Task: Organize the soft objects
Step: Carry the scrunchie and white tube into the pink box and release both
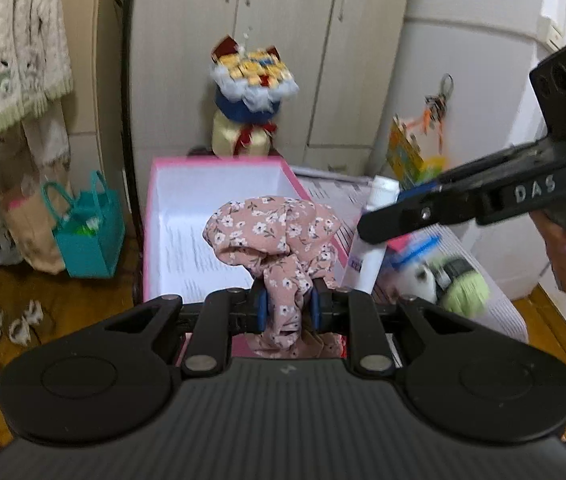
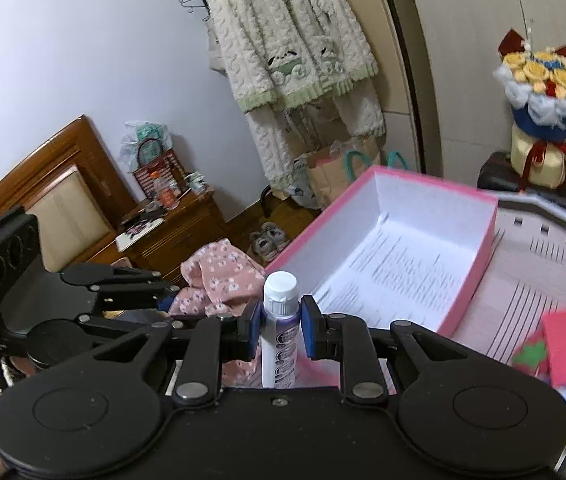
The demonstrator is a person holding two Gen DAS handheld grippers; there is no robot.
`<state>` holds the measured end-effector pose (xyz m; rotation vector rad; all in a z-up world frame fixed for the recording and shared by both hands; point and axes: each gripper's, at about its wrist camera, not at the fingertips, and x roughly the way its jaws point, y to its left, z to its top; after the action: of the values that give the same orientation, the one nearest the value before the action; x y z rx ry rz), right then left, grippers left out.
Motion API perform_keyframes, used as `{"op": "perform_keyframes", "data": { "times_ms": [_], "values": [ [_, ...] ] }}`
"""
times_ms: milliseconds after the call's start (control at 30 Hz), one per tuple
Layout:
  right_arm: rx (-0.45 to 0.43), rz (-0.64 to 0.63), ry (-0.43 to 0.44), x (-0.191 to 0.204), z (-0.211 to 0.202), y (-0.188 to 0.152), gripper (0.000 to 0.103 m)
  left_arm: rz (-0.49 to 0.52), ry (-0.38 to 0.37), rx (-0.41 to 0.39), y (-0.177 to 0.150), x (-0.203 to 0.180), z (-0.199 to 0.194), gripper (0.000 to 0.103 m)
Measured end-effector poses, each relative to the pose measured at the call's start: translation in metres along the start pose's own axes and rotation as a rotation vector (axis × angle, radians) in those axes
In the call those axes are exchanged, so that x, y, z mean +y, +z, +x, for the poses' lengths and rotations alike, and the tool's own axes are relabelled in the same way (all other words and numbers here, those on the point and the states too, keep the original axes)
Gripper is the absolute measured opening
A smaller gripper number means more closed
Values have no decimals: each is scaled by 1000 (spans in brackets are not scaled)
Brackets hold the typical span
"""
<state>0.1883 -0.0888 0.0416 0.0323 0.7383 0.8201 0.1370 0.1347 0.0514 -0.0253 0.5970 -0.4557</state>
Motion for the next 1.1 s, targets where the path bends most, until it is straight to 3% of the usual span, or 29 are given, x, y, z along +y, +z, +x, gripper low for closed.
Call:
{"op": "perform_keyframes", "data": {
  "times_ms": [200,567,700,833,933,1000,1100],
  "values": [
    [16,7,-63,-31,40,41,25,-24,32,8,39,26,53,19],
    [121,103,-179,-110,125,56,25,-2,70,192,49,44,178,19],
    [151,123,-204,-128,147,63,25,-23,64,221,48,49,196,19],
    [159,132,-212,-137,158,71,25,-1,66,178,51,52,208,19],
    [173,128,-214,-139,167,77,26,-6,85,207,51,56,219,19],
    [175,116,-250,-140,172,79,29,0,116,209,51,56,224,23],
    [179,105,-277,-141,175,78,37,-6,133,217,54,58,223,46]
  ]
}}
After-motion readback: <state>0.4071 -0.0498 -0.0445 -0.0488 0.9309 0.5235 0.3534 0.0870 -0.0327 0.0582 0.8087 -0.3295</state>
